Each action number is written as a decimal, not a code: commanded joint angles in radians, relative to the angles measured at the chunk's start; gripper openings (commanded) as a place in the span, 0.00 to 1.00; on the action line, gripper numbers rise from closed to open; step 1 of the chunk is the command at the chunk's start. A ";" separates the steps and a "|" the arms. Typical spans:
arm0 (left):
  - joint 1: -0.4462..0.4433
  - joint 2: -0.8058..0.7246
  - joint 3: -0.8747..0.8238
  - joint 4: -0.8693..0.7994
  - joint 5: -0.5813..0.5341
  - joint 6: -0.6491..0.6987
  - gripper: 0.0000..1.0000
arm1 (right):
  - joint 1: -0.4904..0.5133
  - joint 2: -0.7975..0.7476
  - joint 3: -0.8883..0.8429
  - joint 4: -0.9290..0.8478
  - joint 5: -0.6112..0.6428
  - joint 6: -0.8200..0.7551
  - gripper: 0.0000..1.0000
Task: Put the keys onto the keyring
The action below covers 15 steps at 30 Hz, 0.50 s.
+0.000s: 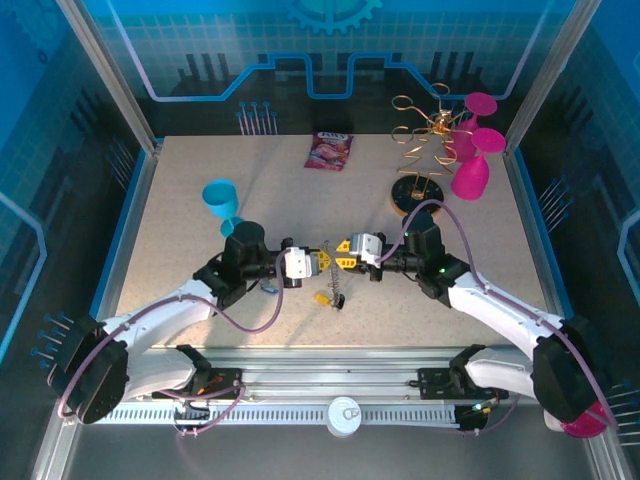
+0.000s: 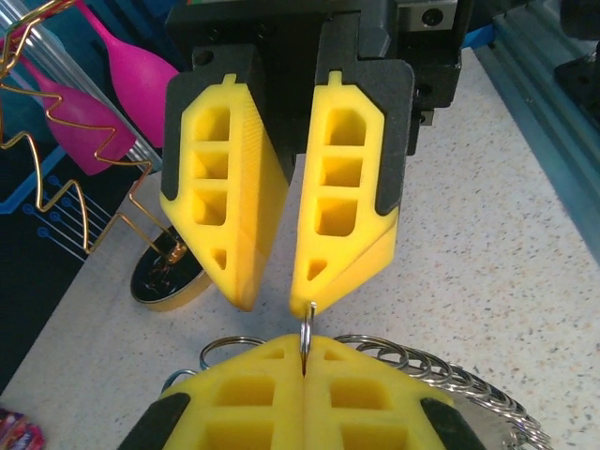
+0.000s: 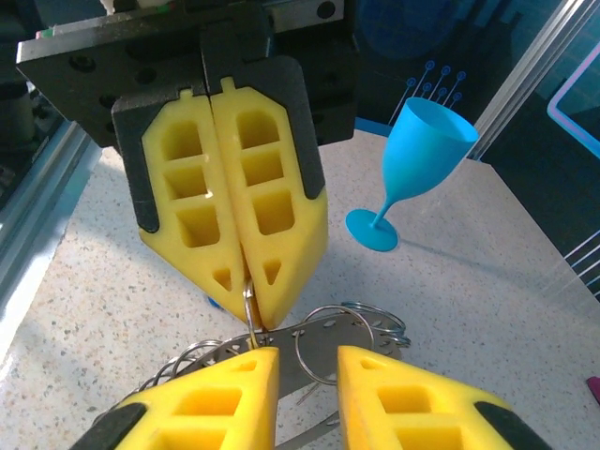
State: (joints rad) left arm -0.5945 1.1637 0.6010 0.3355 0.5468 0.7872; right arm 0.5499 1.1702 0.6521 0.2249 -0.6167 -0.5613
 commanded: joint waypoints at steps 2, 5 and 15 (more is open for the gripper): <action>-0.019 -0.020 -0.021 0.105 -0.061 0.071 0.00 | 0.037 0.018 0.014 -0.031 0.018 -0.084 0.23; -0.028 -0.023 -0.028 0.112 -0.088 0.096 0.00 | 0.054 0.015 0.012 -0.029 0.060 -0.115 0.23; -0.106 -0.036 -0.071 0.179 -0.286 0.307 0.00 | 0.080 -0.001 -0.155 0.278 0.526 -0.264 0.27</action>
State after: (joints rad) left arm -0.6777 1.1618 0.5446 0.4168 0.3302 0.9810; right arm 0.6212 1.1728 0.5468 0.3679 -0.2729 -0.7532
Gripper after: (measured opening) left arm 0.048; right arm 0.265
